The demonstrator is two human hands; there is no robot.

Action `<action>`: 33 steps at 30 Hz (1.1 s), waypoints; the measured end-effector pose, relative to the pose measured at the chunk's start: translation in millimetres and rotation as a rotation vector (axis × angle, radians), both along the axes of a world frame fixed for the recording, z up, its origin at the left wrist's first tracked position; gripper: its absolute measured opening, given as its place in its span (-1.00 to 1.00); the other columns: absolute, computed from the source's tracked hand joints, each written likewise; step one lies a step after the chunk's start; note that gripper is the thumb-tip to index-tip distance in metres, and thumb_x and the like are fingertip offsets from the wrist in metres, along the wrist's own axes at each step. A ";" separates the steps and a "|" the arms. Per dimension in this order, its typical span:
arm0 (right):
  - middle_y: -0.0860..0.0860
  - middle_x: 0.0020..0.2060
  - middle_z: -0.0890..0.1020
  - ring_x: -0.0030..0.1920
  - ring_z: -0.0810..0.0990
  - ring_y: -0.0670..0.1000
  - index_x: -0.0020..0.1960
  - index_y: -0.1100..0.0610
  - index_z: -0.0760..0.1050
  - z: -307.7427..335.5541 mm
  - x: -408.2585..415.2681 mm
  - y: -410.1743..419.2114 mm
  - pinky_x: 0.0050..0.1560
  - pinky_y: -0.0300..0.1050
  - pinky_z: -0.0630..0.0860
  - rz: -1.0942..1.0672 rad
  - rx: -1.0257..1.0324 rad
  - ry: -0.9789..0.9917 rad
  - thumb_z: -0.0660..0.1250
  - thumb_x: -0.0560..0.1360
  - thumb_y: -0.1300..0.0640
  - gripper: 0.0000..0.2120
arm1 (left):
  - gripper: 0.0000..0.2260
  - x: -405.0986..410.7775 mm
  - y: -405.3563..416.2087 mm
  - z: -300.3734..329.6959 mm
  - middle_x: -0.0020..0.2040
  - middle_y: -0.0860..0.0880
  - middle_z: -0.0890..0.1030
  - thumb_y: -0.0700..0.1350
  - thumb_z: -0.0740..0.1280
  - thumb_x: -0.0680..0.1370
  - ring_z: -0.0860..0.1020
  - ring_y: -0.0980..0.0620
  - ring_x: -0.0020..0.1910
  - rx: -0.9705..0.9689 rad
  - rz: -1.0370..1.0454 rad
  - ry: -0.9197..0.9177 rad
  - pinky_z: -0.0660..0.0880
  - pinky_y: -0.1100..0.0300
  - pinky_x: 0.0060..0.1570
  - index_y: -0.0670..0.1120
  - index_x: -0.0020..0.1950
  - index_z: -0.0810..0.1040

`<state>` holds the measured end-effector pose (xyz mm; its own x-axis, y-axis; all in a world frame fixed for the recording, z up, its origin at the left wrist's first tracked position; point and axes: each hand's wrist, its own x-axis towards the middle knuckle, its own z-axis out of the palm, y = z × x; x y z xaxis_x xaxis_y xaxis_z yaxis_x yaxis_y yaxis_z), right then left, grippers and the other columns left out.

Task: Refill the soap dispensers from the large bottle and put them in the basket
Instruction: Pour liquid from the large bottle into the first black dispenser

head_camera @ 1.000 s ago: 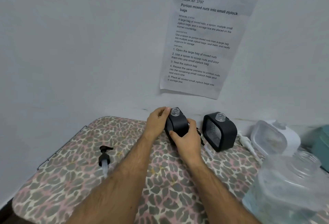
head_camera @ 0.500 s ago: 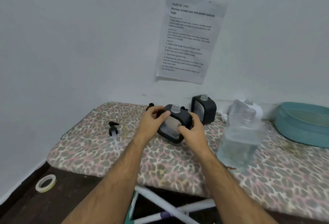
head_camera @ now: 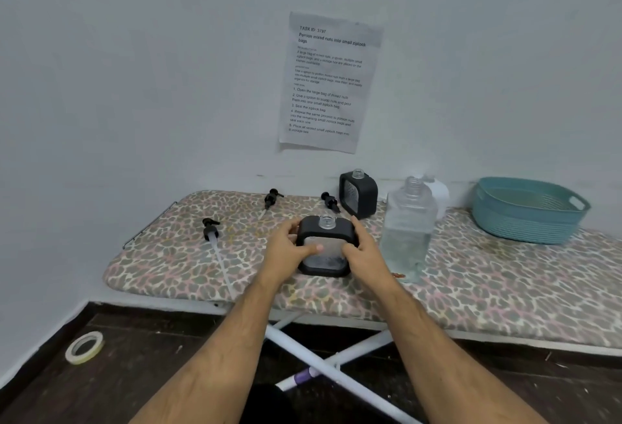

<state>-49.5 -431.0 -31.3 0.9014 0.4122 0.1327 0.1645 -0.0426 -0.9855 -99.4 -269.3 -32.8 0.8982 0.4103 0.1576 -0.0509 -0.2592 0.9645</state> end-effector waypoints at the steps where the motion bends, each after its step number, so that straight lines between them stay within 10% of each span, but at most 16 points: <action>1: 0.00 0.24 0.55 0.17 0.57 -0.05 0.47 -0.06 0.27 -2.0 0.3 -1.5 0.14 -0.13 0.57 -0.002 -0.022 -0.019 0.16 0.56 0.39 -0.43 | -0.46 -0.4 -1.7 -1.0 0.07 0.02 0.59 -0.22 0.56 0.40 0.62 0.05 0.01 -0.007 0.004 -0.003 0.59 0.30 -0.23 -0.08 0.32 0.45; 11: -0.09 0.19 0.63 0.19 0.59 -0.17 0.40 0.08 0.49 -17.3 -21.6 -18.6 0.27 -0.11 0.53 -0.117 -0.057 -0.127 0.29 0.58 0.27 -0.60 | -0.43 -4.6 -5.2 -16.0 0.19 0.02 0.55 -0.21 0.52 0.45 0.56 0.17 0.09 -0.095 -0.015 -0.039 0.54 0.34 -0.12 0.01 0.36 0.33; 18: -0.07 -0.25 0.58 -0.22 0.56 -0.04 -0.12 -0.09 0.53 -19.5 -41.7 -59.3 -0.12 0.11 0.60 -0.601 0.062 -0.322 0.45 0.46 0.07 -0.88 | -0.48 -0.9 -17.4 -21.8 0.09 0.12 0.54 -0.28 0.49 0.47 0.55 0.19 0.06 -0.123 0.018 -0.097 0.53 0.42 -0.15 0.03 0.29 0.32; 28: 0.01 0.51 0.20 0.48 0.26 0.06 0.56 -0.08 -0.01 -22.4 4.4 -88.3 0.45 0.21 0.31 -0.626 -0.140 -0.175 0.65 0.21 -0.12 0.15 | -0.46 5.8 -21.7 -34.1 0.18 0.08 0.58 -0.24 0.51 0.46 0.59 0.18 0.13 -0.159 0.040 -0.141 0.55 0.20 0.11 0.05 0.31 0.33; 33: -0.03 0.47 0.30 0.36 0.33 -0.07 0.56 -0.18 -0.07 -19.4 7.6 -66.8 0.39 0.13 0.39 -0.532 -0.064 -0.177 0.66 0.22 -0.07 0.17 | -0.48 2.3 -23.9 -34.1 0.15 0.12 0.58 -0.25 0.50 0.46 0.59 0.27 0.06 -0.136 0.050 -0.155 0.54 0.37 -0.03 0.13 0.23 0.34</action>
<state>-41.9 -497.8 -50.7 0.9535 -0.0805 0.2905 0.2667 -0.2236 -0.9375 -97.1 -293.2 -66.9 0.8453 0.4810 0.2327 -0.1916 -0.1336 0.9723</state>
